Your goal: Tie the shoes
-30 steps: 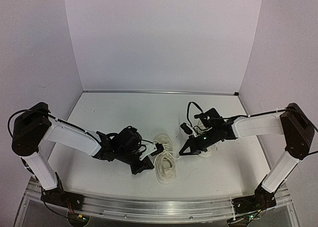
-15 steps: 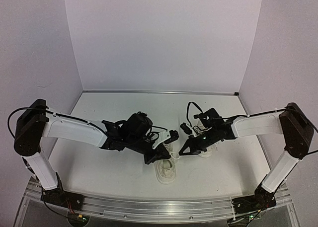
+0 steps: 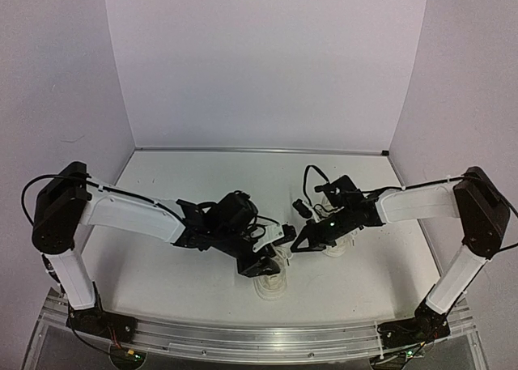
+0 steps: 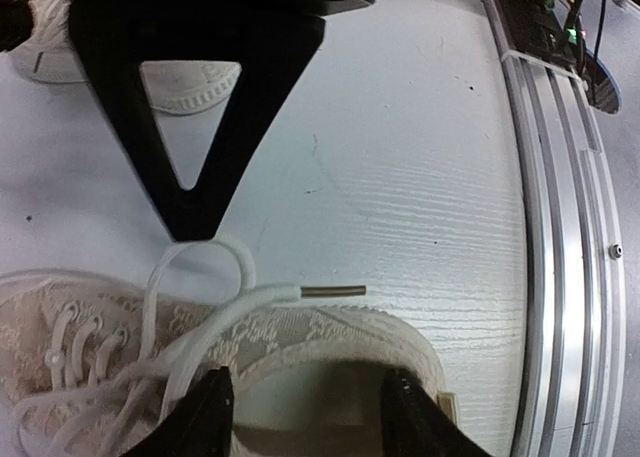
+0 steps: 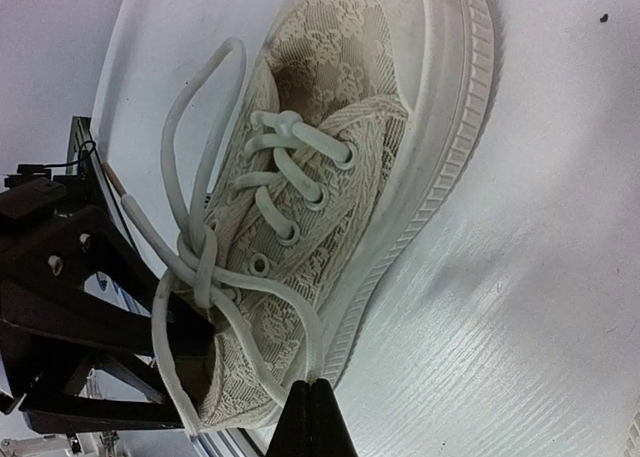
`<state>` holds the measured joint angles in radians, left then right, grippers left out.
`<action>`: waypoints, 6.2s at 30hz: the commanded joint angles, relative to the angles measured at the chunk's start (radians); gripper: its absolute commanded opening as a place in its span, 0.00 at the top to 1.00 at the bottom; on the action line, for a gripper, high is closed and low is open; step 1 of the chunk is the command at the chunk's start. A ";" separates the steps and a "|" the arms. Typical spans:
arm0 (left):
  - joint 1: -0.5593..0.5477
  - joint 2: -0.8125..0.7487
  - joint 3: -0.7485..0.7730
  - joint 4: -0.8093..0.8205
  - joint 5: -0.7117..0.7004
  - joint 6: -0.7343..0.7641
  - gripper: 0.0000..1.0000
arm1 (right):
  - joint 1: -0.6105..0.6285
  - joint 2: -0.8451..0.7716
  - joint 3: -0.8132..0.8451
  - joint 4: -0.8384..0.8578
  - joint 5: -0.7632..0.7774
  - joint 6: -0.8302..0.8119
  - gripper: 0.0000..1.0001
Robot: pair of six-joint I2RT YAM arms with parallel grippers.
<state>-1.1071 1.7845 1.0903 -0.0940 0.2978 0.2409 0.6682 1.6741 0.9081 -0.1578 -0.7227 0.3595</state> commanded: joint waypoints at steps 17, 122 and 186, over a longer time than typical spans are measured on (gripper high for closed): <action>0.170 -0.206 -0.043 -0.121 -0.031 0.254 0.43 | -0.036 0.059 0.112 -0.064 0.016 -0.149 0.64; 0.008 -0.053 -0.005 0.033 -0.066 0.510 0.57 | 0.082 0.151 0.268 -0.189 0.056 -0.231 1.00; 0.313 -0.077 -0.002 0.133 0.201 0.103 0.47 | 0.082 0.122 0.314 -0.166 0.027 -0.216 1.00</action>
<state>-0.7956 1.6934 1.0306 0.0341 0.4412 0.2720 0.7415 1.8278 1.1797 -0.3374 -0.6746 0.1471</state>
